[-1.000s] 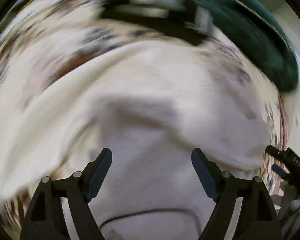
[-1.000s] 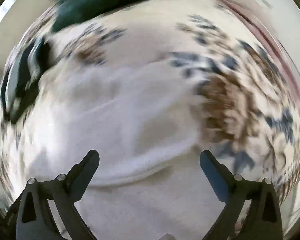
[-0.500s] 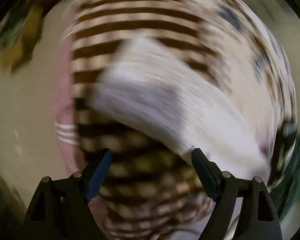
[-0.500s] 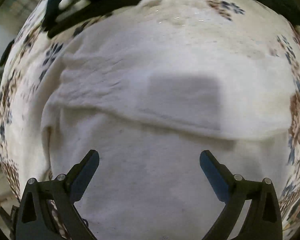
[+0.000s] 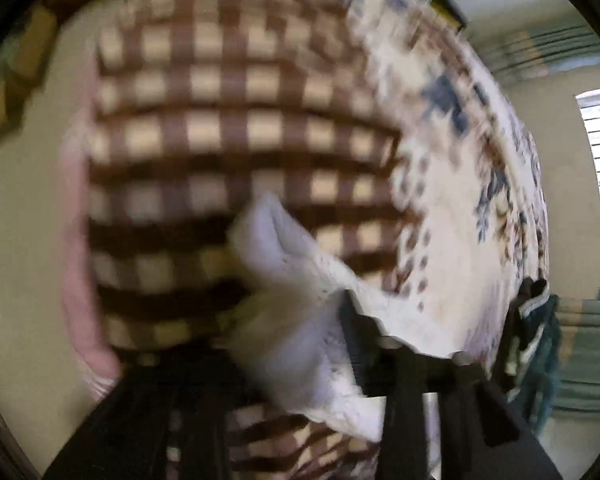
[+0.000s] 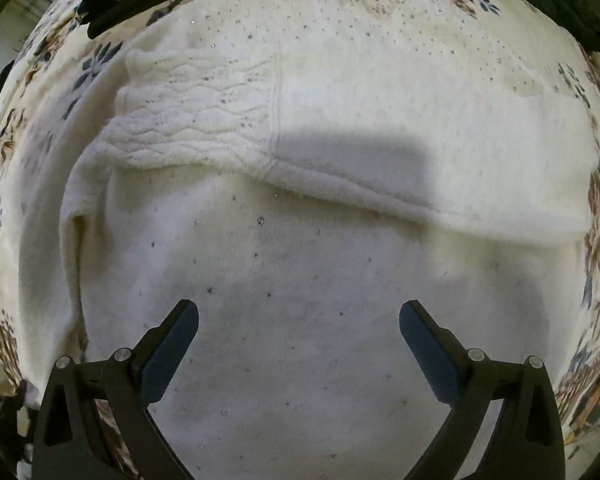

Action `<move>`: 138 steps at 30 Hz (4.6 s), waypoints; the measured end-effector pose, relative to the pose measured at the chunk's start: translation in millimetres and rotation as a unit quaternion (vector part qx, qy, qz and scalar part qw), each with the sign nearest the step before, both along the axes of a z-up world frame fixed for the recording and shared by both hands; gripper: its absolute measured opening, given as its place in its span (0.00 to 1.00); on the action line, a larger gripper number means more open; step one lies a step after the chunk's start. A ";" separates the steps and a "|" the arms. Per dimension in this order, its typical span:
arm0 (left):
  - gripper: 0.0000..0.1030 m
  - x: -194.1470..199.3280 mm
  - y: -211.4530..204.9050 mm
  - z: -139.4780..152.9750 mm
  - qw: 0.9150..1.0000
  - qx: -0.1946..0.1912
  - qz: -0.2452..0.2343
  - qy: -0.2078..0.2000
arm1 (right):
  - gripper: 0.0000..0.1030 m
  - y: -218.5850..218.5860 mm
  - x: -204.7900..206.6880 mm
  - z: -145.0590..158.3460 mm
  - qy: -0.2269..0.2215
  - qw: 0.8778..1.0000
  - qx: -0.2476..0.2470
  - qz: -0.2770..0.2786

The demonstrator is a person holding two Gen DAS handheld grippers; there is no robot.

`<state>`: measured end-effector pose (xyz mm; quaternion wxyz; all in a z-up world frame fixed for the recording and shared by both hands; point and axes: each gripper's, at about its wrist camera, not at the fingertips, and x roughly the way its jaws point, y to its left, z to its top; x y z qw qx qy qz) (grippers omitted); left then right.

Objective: Fold small clothes

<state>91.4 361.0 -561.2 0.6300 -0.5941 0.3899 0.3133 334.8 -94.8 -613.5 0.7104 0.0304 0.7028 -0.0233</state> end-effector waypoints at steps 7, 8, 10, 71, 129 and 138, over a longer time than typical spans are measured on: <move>0.08 20.5 -10.4 52.6 0.990 0.140 -0.037 0.003 | 0.99 -18.1 3.9 7.9 -0.048 0.990 -0.132 -0.002; 0.08 32.2 -13.8 67.1 0.985 0.163 -0.054 -0.001 | 0.99 -22.8 5.8 11.1 -0.057 0.988 -0.141 -0.003; 0.08 52.4 -23.6 91.8 0.975 0.202 -0.088 -0.004 | 0.99 -28.9 12.4 14.8 -0.068 0.987 -0.146 -0.005; 0.87 283.4 -350.0 67.5 0.802 0.284 -0.524 0.047 | 0.81 -338.2 48.1 39.2 -0.028 0.984 0.108 -0.140; 0.08 50.2 -486.5 134.8 0.915 0.162 -0.369 0.008 | 0.21 -144.3 167.3 99.4 0.069 0.966 0.226 0.106; 0.08 54.3 -329.6 67.1 0.944 0.075 -0.321 0.002 | 0.23 69.5 196.7 29.5 0.110 0.978 0.148 0.098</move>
